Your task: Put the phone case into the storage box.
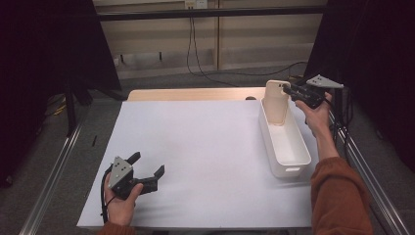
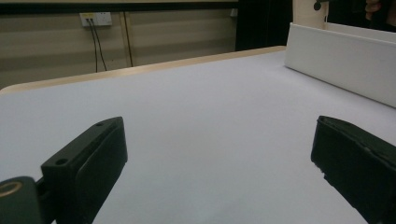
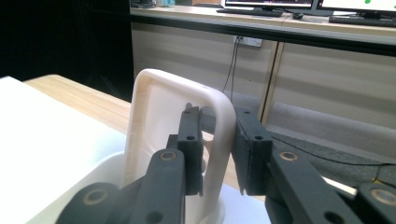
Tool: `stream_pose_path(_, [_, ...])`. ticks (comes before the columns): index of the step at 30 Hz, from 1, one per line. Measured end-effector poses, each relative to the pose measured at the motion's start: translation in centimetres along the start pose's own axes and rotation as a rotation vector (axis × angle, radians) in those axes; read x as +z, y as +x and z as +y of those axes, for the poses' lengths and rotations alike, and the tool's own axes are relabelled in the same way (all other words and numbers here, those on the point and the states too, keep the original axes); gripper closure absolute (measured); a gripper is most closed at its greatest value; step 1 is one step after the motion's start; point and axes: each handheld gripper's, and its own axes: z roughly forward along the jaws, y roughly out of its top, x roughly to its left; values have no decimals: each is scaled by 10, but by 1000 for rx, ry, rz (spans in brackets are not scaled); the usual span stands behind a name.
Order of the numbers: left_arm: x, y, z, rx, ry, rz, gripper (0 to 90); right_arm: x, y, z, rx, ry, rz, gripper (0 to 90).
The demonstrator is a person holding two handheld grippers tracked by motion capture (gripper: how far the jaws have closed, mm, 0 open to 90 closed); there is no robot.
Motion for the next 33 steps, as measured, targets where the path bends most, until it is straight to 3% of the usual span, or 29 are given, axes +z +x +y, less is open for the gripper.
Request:
stream_pose_path(6, [1,0,0,5,1,1,37,0,1,3,-14,15,0,800])
stream_pose_path(12, [1,-1,0,3,-1,1,37,8,2,0,-26,-8,-1,797])
stream_pose_path(25, [2,1,0,3,2,5,37,11,0,-3,-9,-16,-46,698])
stream_pose_path(27, [1,1,0,0,1,11,37,11,-1,-3,3,-17,-50,634])
stream_pose_path(33, [1,2,0,2,4,14,37,6,-1,-1,5,-24,-60,587])
